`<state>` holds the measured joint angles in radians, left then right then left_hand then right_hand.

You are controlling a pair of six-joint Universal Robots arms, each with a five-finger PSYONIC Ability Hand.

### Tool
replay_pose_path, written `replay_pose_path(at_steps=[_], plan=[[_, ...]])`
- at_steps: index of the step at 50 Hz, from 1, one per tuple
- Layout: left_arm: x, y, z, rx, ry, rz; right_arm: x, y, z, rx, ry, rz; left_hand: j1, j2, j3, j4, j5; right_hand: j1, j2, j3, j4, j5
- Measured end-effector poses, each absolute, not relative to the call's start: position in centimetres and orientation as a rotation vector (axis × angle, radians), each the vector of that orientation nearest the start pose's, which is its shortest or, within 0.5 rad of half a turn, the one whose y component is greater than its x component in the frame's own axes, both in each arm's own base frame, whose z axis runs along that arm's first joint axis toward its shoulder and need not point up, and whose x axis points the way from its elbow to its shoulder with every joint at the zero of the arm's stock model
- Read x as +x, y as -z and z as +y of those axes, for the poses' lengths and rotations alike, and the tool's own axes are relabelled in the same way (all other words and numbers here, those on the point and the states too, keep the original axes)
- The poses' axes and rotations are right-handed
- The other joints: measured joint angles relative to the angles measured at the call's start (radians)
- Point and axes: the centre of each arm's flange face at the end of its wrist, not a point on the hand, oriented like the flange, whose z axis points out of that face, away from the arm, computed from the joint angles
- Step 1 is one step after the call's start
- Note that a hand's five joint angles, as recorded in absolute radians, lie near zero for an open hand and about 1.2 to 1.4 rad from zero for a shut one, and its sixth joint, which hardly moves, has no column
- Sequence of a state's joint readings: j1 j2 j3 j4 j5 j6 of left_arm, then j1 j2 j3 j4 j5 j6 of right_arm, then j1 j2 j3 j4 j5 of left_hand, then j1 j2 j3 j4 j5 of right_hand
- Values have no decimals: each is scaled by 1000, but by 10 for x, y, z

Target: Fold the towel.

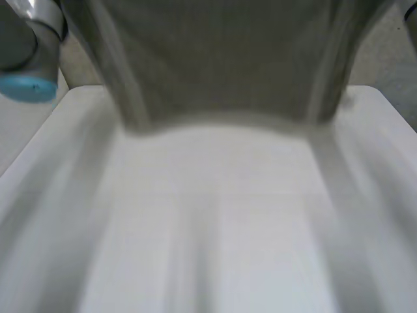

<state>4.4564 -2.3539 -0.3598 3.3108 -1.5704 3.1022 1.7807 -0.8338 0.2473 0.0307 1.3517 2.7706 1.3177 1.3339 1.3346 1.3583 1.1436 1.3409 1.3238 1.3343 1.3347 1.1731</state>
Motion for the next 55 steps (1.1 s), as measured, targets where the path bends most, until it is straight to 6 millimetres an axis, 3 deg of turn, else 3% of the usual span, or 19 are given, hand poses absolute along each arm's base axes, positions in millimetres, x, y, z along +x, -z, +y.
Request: replay_pose_path(at_steps=[2, 5, 10, 13, 18, 23, 26, 27, 29, 31, 36, 38, 41, 45, 55], plan=[[-248, -424, -432, 133, 3080, 1447, 242, -443, -415, -693, 2802, 1298, 0, 0, 0, 0, 0, 0, 0, 0, 0, 0], [-245, -444, -424, 110, 3130, 1348, 242, -450, -410, -683, 2808, 1264, 0, 0, 0, 0, 0, 0, 0, 0, 0, 0], [-245, -439, -421, 116, 3114, 1381, 243, -436, -411, -723, 2747, 1324, 0, 0, 0, 0, 0, 0, 0, 0, 5, 0], [-247, -414, -425, 140, 3046, 1506, 247, -413, -414, -781, 2658, 1405, 0, 0, 0, 0, 0, 0, 0, 0, 5, 0], [-250, -354, -430, 192, 2879, 1772, 254, -363, -414, -891, 2463, 1549, 0, 0, 0, 0, 0, 0, 0, 1, 5, 0], [-252, -277, -426, 273, 2710, 2014, 259, -297, -409, -985, 2263, 1667, 0, 0, 0, 0, 0, 0, 0, 1, 5, 0], [-253, -247, -421, 320, 2659, 2081, 259, -268, -406, -1017, 2202, 1710, 0, 0, 0, 0, 0, 0, 0, 1, 5, 0], [-253, -227, -416, 356, 2625, 2119, 259, -248, -403, -1040, 2167, 1739, 0, 0, 0, 0, 0, 0, 0, 1, 5, 0], [-253, -211, -413, 391, 2596, 2143, 259, -229, -401, -1063, 2136, 1769, 0, 0, 0, 0, 0, 0, 0, 1, 5, 0], [-253, -185, -405, 463, 2534, 2178, 258, -196, -396, -1119, 2083, 1830, 0, 0, 0, 0, 0, 0, 0, 1, 5, 0], [-249, -153, -392, 580, 2412, 2208, 254, -152, -386, -1239, 1997, 1929, 0, 0, 0, 0, 0, 0, 0, 1, 5, 0], [-247, -147, -388, 608, 2375, 2209, 250, -143, -383, -1282, 1967, 1965, 0, 0, 0, 0, 0, 0, 0, 1, 5, 0], [-242, -149, -383, 632, 2349, 2199, 242, -143, -378, -1323, 1934, 2012, 0, 0, 0, 0, 0, 0, 0, 1, 5, 0], [-233, -164, -376, 635, 2353, 2173, 228, -163, -372, -1330, 1913, 2062, 0, 0, 0, 0, 0, 0, 0, 1, 5, 0], [-210, -224, -343, 645, 2461, 2064, 190, -248, -343, -1266, 1967, 2113, 0, 0, 0, 0, 0, 0, 0, 1, 5, 0]])
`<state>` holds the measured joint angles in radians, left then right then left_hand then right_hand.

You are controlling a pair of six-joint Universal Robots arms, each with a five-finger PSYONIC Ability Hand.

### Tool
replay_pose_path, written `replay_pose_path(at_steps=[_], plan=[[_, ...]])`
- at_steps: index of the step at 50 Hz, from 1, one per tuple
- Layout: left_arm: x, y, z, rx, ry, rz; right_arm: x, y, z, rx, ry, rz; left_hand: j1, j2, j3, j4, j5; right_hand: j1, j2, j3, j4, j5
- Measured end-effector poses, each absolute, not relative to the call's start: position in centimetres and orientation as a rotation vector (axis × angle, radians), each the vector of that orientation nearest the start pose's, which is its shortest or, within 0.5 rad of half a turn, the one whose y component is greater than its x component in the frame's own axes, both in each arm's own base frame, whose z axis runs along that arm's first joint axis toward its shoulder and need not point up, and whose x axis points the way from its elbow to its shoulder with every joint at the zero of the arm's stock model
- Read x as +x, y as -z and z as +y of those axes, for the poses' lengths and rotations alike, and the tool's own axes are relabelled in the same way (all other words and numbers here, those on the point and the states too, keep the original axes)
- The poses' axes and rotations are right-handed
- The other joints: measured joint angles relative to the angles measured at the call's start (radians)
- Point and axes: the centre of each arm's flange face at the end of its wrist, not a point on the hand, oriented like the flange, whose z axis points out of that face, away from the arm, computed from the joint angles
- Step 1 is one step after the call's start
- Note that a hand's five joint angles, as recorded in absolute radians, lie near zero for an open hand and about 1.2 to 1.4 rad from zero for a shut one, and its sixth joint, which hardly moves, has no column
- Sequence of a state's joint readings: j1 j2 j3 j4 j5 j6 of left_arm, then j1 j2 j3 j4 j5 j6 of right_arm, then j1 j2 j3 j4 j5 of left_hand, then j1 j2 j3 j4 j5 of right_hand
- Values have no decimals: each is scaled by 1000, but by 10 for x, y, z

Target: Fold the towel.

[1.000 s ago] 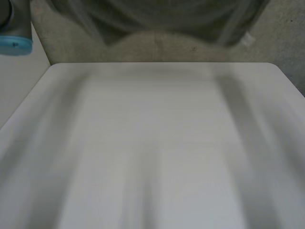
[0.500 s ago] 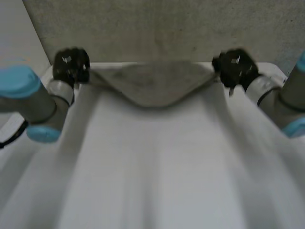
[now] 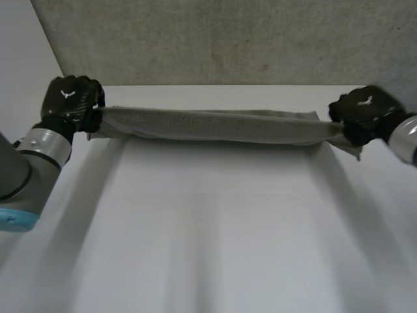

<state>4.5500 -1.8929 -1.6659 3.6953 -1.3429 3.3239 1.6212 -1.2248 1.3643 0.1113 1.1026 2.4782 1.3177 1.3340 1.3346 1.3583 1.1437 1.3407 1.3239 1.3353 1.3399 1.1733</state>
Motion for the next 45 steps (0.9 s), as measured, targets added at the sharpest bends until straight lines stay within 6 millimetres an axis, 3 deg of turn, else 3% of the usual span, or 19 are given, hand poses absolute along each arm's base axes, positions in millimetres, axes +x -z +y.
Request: replay_pose_path(at_steps=[6, 10, 18, 27, 34, 45], plan=[[-208, -247, -319, 679, 2517, 2039, 178, -285, -327, -1257, 2033, 2065, 0, 5, 0, 0, 0, 0, 0, 0, 0, 0], [-209, -250, -315, 684, 2534, 2046, 177, -289, -328, -1261, 2043, 2047, 0, 5, 0, 0, 9, 0, 0, 0, 0, 2], [-214, -231, -340, 683, 2505, 2101, 187, -256, -360, -1281, 1966, 2078, 0, 5, 0, 0, 9, 0, 0, 0, 0, 2], [-227, -189, -400, 683, 2465, 2150, 217, -209, -415, -1314, 1964, 2095, 0, 5, 0, 0, 9, 0, 0, 0, 0, 2], [-234, -162, -435, 686, 2471, 2143, 225, -184, -451, -1307, 2025, 2083, 0, 5, 0, 0, 9, 0, 0, 0, 0, 2], [-240, -130, -464, 692, 2481, 2132, 235, -155, -474, -1304, 2077, 2072, 0, 5, 0, 0, 9, 0, 0, 0, 0, 2]])
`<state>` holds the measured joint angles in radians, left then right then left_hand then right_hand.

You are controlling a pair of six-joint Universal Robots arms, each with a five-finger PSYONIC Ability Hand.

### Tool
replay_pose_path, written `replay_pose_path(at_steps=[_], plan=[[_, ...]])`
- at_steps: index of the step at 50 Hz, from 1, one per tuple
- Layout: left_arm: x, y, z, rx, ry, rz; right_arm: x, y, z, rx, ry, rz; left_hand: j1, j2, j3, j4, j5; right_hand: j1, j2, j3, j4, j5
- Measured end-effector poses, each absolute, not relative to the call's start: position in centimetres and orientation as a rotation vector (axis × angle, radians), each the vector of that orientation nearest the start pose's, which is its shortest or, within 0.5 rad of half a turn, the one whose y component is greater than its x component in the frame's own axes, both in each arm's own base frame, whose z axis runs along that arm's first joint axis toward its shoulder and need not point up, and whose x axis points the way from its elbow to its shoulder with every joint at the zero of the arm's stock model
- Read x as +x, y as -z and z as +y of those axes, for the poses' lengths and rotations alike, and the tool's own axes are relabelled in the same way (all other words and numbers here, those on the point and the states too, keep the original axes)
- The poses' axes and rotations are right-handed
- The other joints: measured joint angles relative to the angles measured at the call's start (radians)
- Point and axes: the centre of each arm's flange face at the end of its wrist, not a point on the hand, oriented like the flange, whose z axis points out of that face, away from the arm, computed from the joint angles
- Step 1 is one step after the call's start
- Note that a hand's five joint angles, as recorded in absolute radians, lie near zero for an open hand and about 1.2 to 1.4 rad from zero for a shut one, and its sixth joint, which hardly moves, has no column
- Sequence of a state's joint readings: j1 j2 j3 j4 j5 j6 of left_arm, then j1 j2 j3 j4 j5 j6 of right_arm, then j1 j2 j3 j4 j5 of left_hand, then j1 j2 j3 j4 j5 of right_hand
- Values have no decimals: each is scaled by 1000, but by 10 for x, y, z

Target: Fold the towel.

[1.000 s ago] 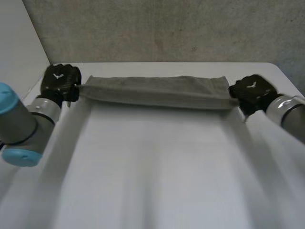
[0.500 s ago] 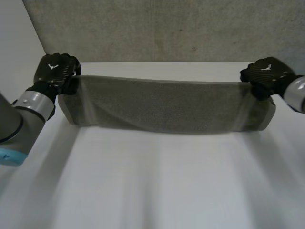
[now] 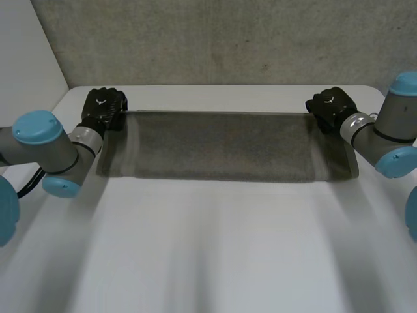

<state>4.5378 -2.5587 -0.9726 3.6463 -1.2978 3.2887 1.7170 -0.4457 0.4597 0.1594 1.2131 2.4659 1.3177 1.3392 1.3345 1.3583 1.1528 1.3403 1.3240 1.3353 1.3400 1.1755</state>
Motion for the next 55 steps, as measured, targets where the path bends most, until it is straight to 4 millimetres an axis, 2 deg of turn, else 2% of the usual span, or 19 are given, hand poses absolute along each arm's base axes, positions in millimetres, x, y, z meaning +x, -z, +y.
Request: replay_pose_path(at_steps=[5, 8, 11, 12, 13, 14, 18, 20, 26, 30, 33, 39, 42, 43, 46, 50, 55], plan=[[-242, -122, -471, 691, 2487, 2124, 237, -145, -482, -1300, 2107, 2053, 0, 0, 0, 0, 0, 0, 0, 0, 0, 0], [-242, -119, -473, 689, 2490, 2120, 237, -142, -485, -1295, 2130, 2043, 0, 0, 0, 0, 0, -90, -88, -91, -90, -102], [-242, -117, -475, 686, 2492, 2117, 237, -139, -488, -1286, 2157, 2035, -6, -6, -2, -2, 2, -657, -664, -651, -644, -672], [-242, -117, -475, 685, 2493, 2116, 237, -139, -489, -1284, 2162, 2034, -45, -52, -39, -44, -37, -734, -744, -728, -740, -778], [-243, -117, -475, 683, 2495, 2115, 237, -139, -490, -1278, 2175, 2032, -211, -228, -221, -235, -201, -931, -944, -925, -936, -971], [-243, -117, -476, 682, 2496, 2114, 236, -139, -491, -1272, 2185, 2031, -362, -386, -371, -393, -357, -1027, -1030, -1017, -1027, -1076], [-242, -120, -476, 663, 2497, 2106, 235, -145, -495, -1218, 2241, 2019, -914, -934, -904, -930, -926, -1100, -1079, -1083, -1082, -1117], [-242, -122, -476, 648, 2498, 2100, 235, -150, -497, -1179, 2268, 2010, -1002, -1030, -1015, -1037, -1042, -1102, -1079, -1083, -1082, -1117], [-241, -138, -474, 583, 2503, 2067, 233, -178, -499, -1017, 2349, 1968, -1027, -1057, -1047, -1064, -1081, -1103, -1079, -1083, -1083, -1117], [-238, -148, -470, 557, 2498, 2062, 233, -194, -492, -969, 2350, 1964, -1033, -1060, -1047, -1073, -1084, -1103, -1079, -1083, -1083, -1117], [-235, -155, -464, 546, 2489, 2068, 237, -203, -479, -969, 2317, 1973, -1036, -1063, -1047, -1073, -1085, -1103, -1079, -1083, -1083, -1117], [-225, -173, -444, 524, 2464, 2104, 241, -216, -439, -1000, 2199, 2029, -1036, -1067, -1047, -1073, -1085, -1103, -1079, -1083, -1083, -1117], [-219, -186, -423, 499, 2451, 2152, 237, -217, -410, -1023, 2111, 2077, -1036, -1067, -1047, -1073, -1085, -1104, -1079, -1083, -1083, -1117], [-218, -188, -418, 493, 2450, 2163, 236, -216, -406, -1025, 2099, 2084, -1036, -1067, -1047, -1073, -1085, -1104, -1079, -1083, -1083, -1117], [-214, -196, -394, 459, 2441, 2223, 231, -210, -379, -1041, 2012, 2137, -1036, -1067, -1047, -1073, -1085, -1104, -1079, -1088, -1083, -1117], [-212, -196, -368, 415, 2422, 2311, 226, -196, -356, -1053, 1914, 2200, -1036, -1067, -1047, -1073, -1085, -1104, -1079, -1091, -1083, -1117], [-212, -184, -342, 366, 2377, 2436, 215, -172, -349, -1049, 1828, 2274, -1036, -1067, -1047, -1073, -1086, -1083, -1073, -1084, -1078, -1105]])
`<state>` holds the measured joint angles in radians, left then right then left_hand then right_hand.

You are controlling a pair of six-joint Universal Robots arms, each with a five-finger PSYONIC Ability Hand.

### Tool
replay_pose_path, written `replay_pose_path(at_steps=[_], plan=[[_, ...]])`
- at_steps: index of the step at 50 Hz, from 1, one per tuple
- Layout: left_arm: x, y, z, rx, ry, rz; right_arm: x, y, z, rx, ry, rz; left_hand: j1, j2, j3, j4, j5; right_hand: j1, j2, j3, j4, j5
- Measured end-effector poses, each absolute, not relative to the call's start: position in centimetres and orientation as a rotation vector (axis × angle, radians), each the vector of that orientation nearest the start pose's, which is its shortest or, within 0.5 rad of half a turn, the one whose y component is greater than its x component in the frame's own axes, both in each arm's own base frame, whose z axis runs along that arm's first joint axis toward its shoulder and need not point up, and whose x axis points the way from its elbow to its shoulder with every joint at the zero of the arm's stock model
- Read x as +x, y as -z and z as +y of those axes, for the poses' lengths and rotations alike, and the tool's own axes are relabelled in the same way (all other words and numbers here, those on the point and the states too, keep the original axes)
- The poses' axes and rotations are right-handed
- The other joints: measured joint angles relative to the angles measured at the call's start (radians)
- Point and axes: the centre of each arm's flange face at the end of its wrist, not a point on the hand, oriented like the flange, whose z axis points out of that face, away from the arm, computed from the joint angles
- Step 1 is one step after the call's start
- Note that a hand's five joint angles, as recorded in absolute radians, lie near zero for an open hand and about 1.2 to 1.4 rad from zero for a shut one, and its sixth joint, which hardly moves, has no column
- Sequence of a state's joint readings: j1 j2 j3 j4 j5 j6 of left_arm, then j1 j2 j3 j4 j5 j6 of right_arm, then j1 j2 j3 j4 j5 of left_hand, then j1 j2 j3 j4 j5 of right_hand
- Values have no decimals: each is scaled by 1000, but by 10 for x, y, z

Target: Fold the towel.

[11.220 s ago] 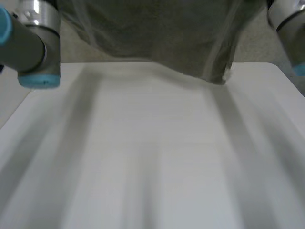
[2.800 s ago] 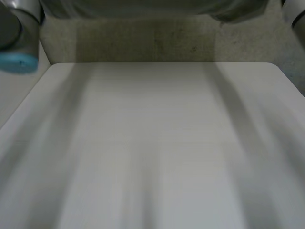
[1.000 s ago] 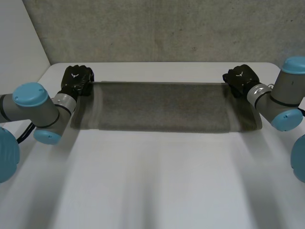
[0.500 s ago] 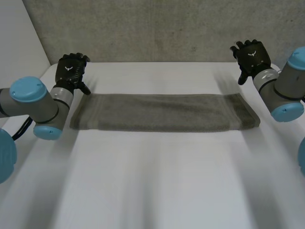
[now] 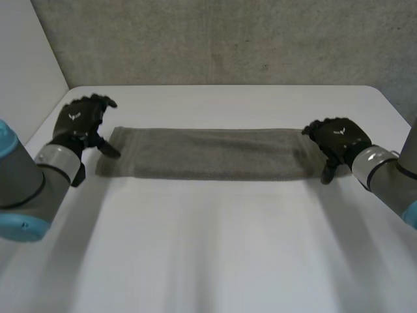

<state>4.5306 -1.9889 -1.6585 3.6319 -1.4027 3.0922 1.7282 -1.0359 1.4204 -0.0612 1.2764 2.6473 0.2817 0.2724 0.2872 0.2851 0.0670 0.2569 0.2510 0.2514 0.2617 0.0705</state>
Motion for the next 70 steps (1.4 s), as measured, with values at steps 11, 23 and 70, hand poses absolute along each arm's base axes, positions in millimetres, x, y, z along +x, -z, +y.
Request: replay_pose_path(at_steps=[11, 23, 70], plan=[[-219, -163, -323, 363, 2308, 2553, 192, -128, -374, -1064, 1797, 2332, 0, 0, 0, 0, 0, 204, 217, 220, 212, 237], [-218, -161, -322, 362, 2296, 2561, 186, -110, -393, -1053, 1869, 2312, -5, -5, -13, -9, -2, 363, 365, 367, 357, 378], [-217, -158, -317, 364, 2291, 2566, 76, -159, -452, -986, 2161, 2491, -5, -10, -20, -18, -4, 1059, 1057, 1080, 1069, 1091]])
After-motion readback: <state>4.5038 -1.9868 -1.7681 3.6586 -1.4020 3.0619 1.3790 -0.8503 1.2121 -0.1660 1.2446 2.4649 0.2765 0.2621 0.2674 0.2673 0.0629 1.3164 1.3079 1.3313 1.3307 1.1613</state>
